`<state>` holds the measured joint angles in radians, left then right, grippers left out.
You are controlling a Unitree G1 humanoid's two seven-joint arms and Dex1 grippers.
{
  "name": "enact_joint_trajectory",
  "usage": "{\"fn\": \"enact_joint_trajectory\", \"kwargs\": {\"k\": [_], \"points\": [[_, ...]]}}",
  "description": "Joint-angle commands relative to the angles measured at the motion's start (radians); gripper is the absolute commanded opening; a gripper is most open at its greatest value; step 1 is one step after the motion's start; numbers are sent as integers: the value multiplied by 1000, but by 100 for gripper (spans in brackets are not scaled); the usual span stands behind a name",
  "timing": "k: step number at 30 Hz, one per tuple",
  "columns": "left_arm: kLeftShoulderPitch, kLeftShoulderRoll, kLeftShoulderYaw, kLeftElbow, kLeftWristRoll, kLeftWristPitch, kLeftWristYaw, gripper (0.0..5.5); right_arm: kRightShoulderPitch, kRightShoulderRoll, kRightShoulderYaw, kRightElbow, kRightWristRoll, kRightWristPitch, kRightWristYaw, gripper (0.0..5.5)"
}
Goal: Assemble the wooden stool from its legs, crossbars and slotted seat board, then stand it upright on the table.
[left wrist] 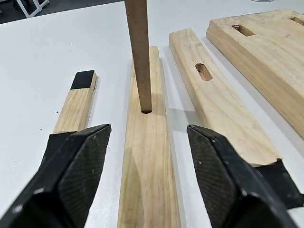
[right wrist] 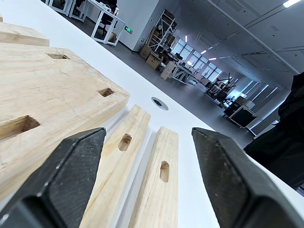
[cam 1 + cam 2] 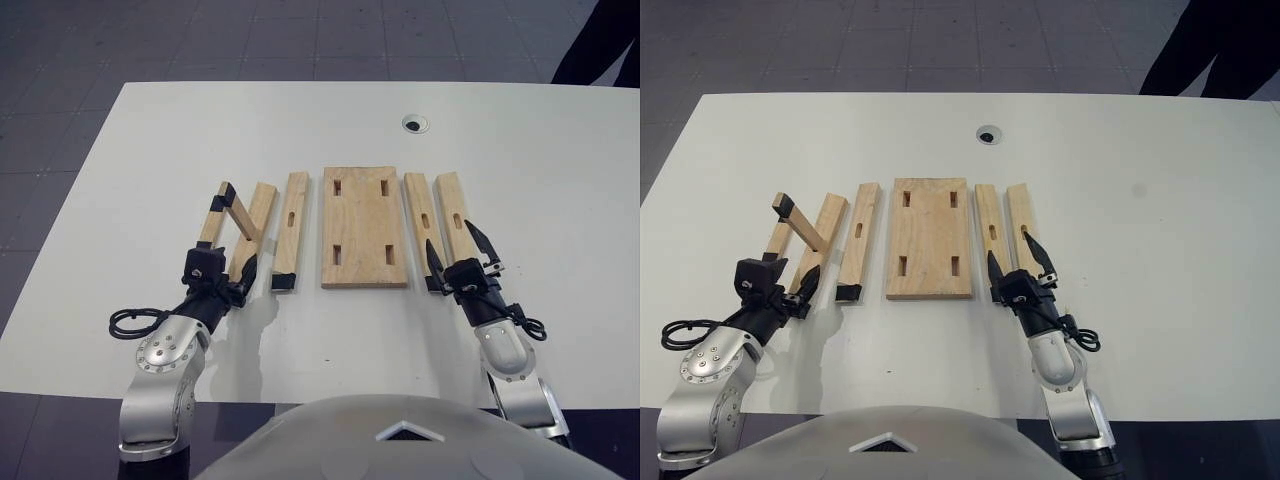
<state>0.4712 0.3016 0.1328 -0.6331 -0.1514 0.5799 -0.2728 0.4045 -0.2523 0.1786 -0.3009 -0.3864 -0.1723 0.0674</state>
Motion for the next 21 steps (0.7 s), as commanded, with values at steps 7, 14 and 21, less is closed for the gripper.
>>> {"fn": "enact_joint_trajectory", "kwargs": {"k": [7,14,21], "points": [[-13,33,192,-215,-247,49,-79,227,-9,1,-1,12,-5,0,-5,333],[-48,77,287,-272,-314,115,-35,115,-7,0,-4,16,-5,-3,-10,333],[-326,-12,350,-237,-460,-3,88,11,-4,5,-1,24,-10,-6,-26,333]]}}
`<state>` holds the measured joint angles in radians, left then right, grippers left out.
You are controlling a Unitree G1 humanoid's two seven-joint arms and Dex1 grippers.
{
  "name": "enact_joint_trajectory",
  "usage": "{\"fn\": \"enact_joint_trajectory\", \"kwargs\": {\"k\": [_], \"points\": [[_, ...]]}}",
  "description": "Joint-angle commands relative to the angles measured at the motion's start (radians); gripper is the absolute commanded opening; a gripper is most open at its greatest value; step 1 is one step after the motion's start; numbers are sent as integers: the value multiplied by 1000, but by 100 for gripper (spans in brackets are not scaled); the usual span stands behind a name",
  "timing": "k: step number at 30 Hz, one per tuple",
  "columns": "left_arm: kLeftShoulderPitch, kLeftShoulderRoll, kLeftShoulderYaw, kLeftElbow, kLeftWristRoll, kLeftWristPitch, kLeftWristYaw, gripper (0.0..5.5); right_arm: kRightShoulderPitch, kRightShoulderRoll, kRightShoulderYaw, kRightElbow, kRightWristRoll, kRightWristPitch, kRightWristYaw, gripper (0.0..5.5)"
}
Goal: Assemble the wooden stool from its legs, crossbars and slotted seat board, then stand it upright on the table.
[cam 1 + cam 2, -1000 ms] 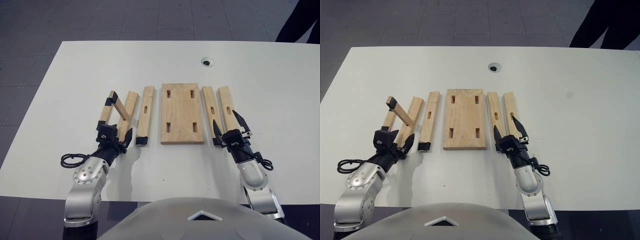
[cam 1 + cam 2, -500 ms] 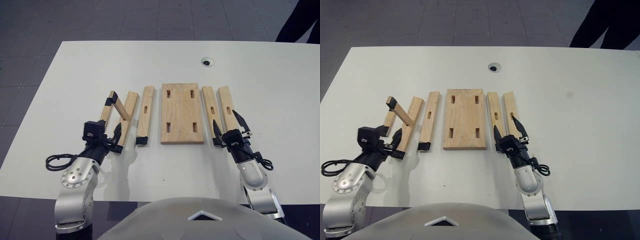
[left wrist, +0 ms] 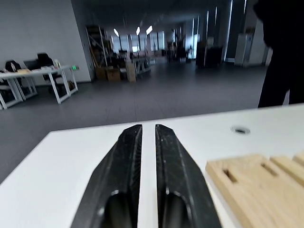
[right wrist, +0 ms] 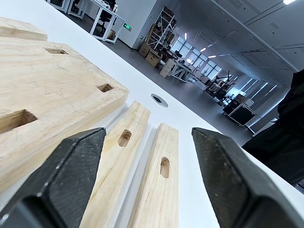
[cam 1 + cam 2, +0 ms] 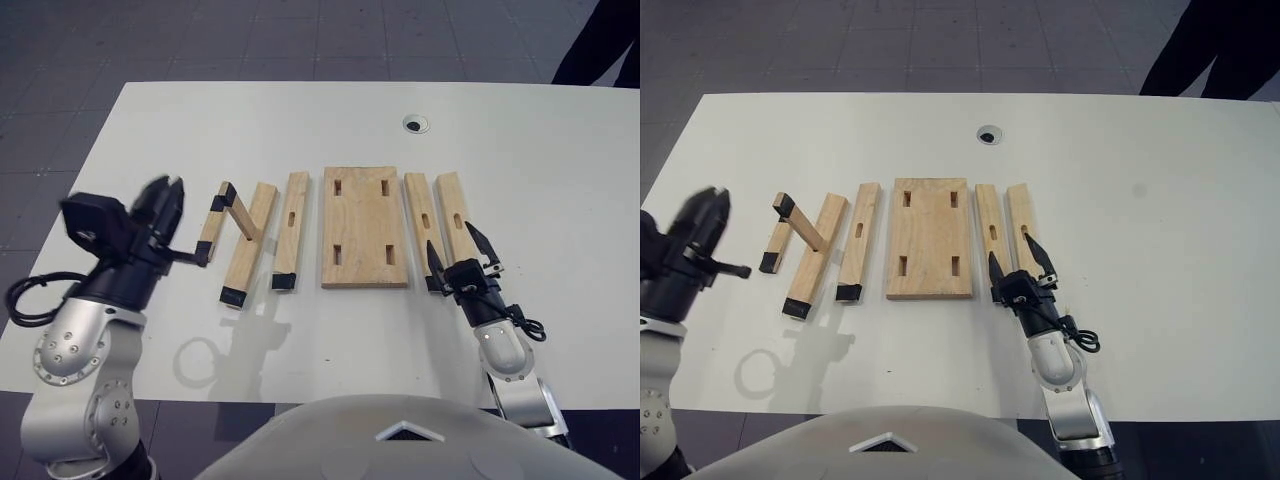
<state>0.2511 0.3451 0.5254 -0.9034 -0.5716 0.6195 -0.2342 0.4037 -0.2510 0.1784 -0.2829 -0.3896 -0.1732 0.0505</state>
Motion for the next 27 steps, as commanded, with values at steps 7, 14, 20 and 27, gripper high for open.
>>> {"fn": "enact_joint_trajectory", "kwargs": {"k": [7,14,20,27], "points": [[-276,-121,-207,265,-3,-94,73,11,5,12,1,5,-13,-6,-31,333],[-323,-63,-262,415,21,-97,11,11,5,16,8,5,-19,-6,-35,333],[-377,-36,-299,487,43,-91,-7,11,11,19,12,4,-30,-10,-48,333],[-428,-36,-342,567,106,-136,-27,11,24,21,8,1,-31,-9,-58,333]]}}
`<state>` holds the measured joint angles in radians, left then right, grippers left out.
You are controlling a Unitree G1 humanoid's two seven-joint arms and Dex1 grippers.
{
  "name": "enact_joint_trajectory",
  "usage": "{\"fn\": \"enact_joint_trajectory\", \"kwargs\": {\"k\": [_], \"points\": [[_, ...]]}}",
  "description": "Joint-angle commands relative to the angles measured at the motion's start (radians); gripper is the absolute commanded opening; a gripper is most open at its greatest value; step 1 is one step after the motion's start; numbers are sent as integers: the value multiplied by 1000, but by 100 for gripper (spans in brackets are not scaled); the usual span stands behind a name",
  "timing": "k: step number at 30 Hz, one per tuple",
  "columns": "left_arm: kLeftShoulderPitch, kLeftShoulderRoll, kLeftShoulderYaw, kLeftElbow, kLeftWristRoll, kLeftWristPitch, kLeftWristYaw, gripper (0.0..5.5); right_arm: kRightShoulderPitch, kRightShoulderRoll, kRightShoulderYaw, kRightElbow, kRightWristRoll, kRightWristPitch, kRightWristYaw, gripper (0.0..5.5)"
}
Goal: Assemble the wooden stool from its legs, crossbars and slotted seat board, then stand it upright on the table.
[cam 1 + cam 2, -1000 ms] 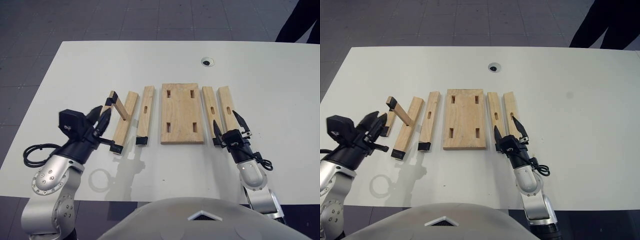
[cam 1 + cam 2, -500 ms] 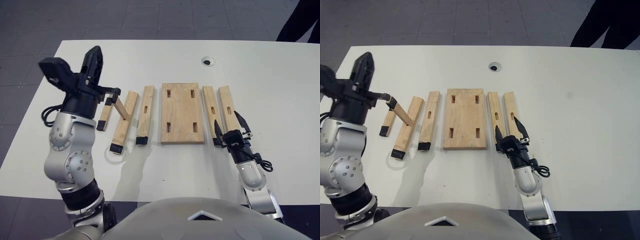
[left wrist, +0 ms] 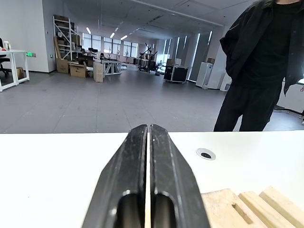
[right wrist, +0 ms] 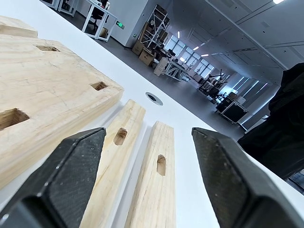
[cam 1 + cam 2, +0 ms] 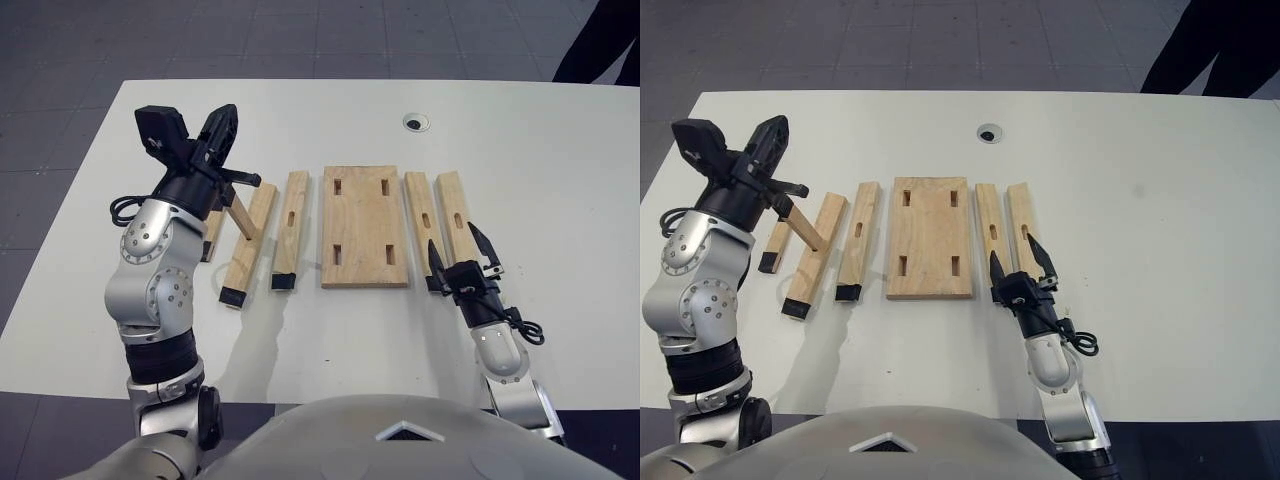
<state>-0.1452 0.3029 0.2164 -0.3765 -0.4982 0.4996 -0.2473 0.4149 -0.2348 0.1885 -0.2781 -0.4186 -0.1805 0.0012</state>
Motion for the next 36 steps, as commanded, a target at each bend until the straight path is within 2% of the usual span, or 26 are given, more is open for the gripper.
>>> {"fn": "enact_joint_trajectory", "kwargs": {"k": [1,10,26,32,36], "points": [[-37,7,-42,62,50,-31,-17,11,16,5,-4,-5,-2,-2,-10,333],[-46,16,-47,149,129,-118,-34,11,26,1,-7,-6,-1,-5,-14,333],[-99,31,24,6,78,-101,-9,11,25,1,-2,1,-3,-5,-12,333],[-53,31,6,53,127,-113,-7,11,28,-3,-4,-7,0,-4,-6,333],[48,0,-69,123,164,-90,-23,11,33,-4,-7,-11,1,-3,-6,333]]}}
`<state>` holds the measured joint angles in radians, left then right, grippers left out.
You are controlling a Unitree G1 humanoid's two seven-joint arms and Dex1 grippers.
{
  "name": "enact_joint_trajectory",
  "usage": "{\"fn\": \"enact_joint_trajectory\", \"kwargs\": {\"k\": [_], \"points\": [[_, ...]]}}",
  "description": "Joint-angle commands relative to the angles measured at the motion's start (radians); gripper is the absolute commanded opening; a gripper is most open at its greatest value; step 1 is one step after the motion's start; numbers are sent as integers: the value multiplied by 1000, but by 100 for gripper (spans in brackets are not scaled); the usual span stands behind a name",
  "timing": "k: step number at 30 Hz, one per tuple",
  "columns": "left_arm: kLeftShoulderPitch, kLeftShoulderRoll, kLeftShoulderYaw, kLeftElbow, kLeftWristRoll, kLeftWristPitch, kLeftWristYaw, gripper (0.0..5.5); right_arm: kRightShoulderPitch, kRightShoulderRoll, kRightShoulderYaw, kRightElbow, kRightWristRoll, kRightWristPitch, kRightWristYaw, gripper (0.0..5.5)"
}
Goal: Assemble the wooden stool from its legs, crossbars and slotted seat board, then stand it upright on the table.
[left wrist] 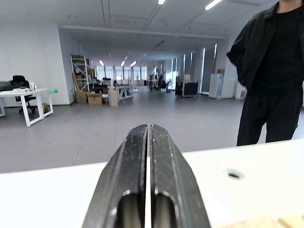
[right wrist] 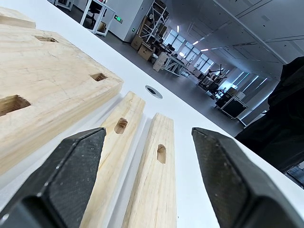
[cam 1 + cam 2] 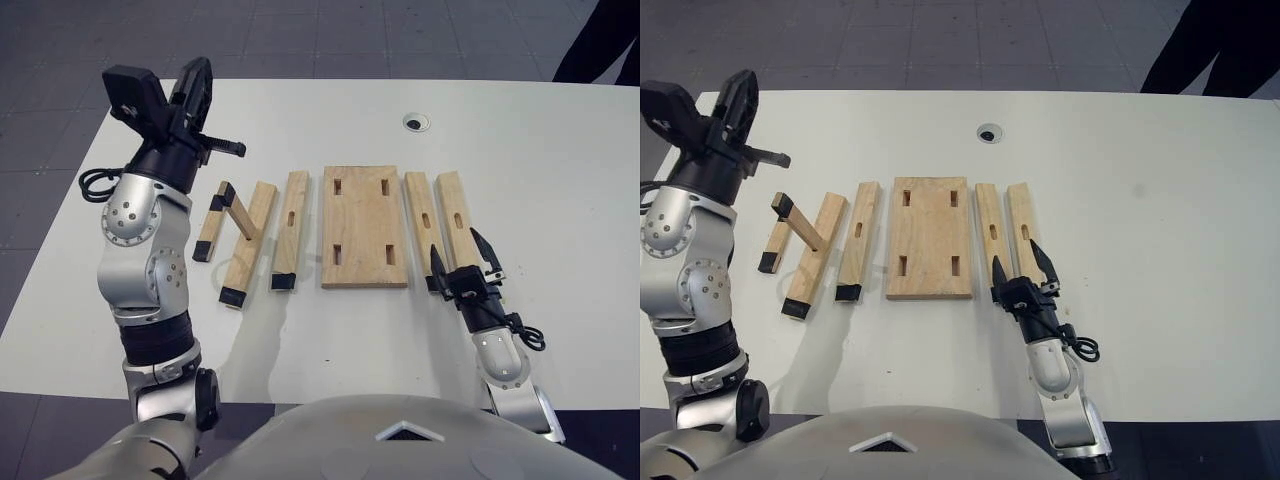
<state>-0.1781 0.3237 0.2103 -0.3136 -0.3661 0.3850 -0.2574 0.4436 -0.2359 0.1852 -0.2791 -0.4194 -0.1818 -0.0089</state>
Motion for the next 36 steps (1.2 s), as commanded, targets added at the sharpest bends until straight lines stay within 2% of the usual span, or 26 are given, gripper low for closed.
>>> {"fn": "enact_joint_trajectory", "kwargs": {"k": [1,7,15,23,30,34,36], "points": [[105,-28,-78,77,37,29,-14,11,4,-3,-4,-10,1,-1,4,333],[161,-46,-95,146,54,21,-9,11,-1,-6,-7,-5,4,-2,8,333],[76,-27,-9,130,26,-29,1,11,-6,-3,-4,11,3,-7,3,333],[-9,-64,73,-166,-169,-117,-6,11,6,-2,2,24,-2,-11,2,333],[-5,5,158,-244,-235,-114,-13,11,16,-2,7,15,-4,-7,3,333],[148,133,194,-298,-226,-60,-115,11,17,-3,5,9,-3,-5,5,333],[280,183,175,-351,-203,-31,-171,11,16,-2,6,10,-4,-5,5,333]]}}
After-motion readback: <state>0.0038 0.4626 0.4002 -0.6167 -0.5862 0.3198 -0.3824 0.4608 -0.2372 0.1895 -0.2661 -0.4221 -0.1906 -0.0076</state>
